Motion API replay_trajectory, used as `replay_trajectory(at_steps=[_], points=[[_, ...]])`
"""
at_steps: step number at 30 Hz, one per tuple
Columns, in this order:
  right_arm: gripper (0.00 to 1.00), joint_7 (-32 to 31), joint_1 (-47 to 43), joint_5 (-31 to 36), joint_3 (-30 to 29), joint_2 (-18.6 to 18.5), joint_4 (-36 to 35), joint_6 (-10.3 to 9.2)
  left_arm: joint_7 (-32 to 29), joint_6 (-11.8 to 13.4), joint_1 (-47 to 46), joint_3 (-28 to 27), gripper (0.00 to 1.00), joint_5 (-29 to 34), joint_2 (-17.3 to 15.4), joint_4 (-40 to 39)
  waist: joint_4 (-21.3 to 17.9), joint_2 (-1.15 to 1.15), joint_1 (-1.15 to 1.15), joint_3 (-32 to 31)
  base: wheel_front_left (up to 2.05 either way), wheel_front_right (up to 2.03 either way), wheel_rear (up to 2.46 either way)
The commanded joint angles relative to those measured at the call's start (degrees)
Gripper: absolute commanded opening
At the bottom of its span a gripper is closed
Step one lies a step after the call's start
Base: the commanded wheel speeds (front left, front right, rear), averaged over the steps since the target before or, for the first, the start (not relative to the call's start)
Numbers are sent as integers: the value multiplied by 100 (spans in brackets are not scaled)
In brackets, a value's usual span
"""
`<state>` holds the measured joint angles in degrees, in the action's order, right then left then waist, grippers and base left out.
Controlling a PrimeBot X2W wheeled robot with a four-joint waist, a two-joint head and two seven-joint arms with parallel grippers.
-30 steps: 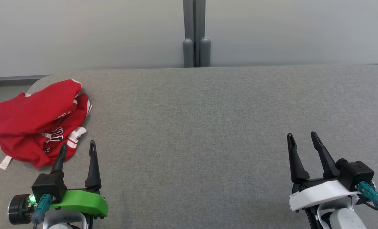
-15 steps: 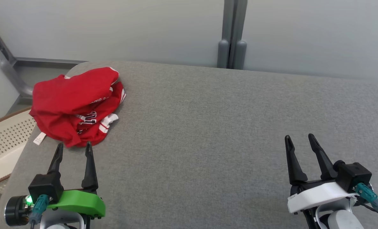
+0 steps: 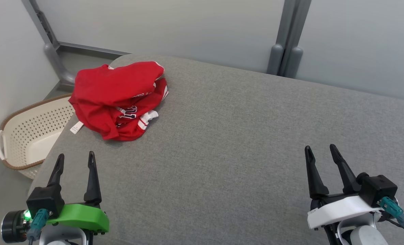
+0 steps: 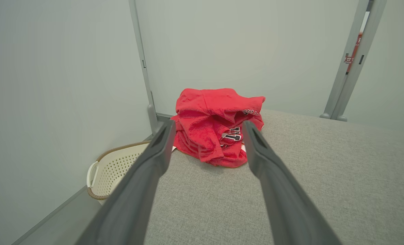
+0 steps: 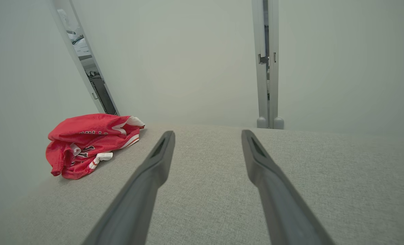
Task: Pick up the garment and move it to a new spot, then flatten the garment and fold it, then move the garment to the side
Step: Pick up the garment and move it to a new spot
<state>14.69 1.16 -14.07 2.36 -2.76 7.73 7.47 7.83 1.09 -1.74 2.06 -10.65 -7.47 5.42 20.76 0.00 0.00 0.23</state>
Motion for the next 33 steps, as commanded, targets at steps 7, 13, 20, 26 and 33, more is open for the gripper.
replay_trajectory(at_steps=[7,13,20,26,33], points=[[100,37,-9,-47,46,-23,33,5,34,79,51,-32,100,-62,-80,-26,352,0,0,-6,0,0,0],[100,47,2,-54,74,-23,51,4,51,106,83,-37,100,-97,-109,-41,434,0,0,1,0,0,0],[100,46,57,2,105,-24,72,4,100,147,34,-63,100,-180,-103,17,380,0,0,39,0,0,0],[100,-46,167,174,50,-24,-33,5,181,88,-340,-118,100,-235,-178,110,134,0,0,251,0,0,0],[100,-256,381,482,-182,-63,-373,4,358,-3,-1303,-304,100,-474,-283,333,-354,0,0,867,0,0,0]])
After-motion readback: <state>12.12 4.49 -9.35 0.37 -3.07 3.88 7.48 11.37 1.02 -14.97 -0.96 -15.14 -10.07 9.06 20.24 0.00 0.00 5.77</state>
